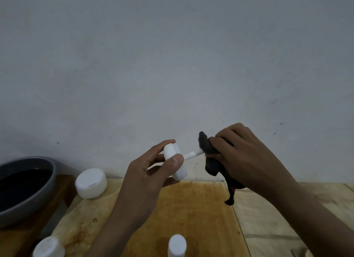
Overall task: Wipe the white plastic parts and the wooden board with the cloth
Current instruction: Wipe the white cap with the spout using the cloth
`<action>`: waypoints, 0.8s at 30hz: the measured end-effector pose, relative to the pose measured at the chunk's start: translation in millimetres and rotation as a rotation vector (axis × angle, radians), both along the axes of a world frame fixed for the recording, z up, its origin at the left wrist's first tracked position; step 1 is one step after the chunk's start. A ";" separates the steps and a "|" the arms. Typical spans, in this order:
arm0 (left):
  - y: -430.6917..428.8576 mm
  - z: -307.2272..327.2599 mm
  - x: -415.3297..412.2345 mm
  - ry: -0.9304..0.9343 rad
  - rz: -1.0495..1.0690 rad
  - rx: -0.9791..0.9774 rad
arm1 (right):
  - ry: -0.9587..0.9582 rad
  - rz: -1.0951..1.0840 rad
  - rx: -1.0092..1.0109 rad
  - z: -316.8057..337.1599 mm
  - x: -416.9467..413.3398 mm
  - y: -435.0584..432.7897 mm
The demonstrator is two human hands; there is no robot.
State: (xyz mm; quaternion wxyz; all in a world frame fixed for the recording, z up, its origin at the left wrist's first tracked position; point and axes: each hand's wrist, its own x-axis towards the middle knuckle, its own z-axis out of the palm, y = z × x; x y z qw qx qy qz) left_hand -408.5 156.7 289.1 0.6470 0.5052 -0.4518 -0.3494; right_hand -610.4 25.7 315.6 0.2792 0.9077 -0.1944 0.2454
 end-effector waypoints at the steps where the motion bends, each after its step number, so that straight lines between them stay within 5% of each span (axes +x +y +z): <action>1: -0.3 0.1 1.5 0.058 0.007 0.013 | -0.012 -0.007 0.014 0.2 -3.6 -1.8; 5: -1.2 0.6 2.7 0.197 0.008 0.102 | -0.252 0.053 0.082 8.2 -0.8 11.5; 12: 0.4 13.9 0.8 0.405 -0.179 0.346 | 0.108 0.022 -0.014 -3.3 20.1 25.5; 24: -3.9 6.7 8.6 0.864 -0.323 0.418 | -0.161 -0.011 0.026 11.6 0.8 3.3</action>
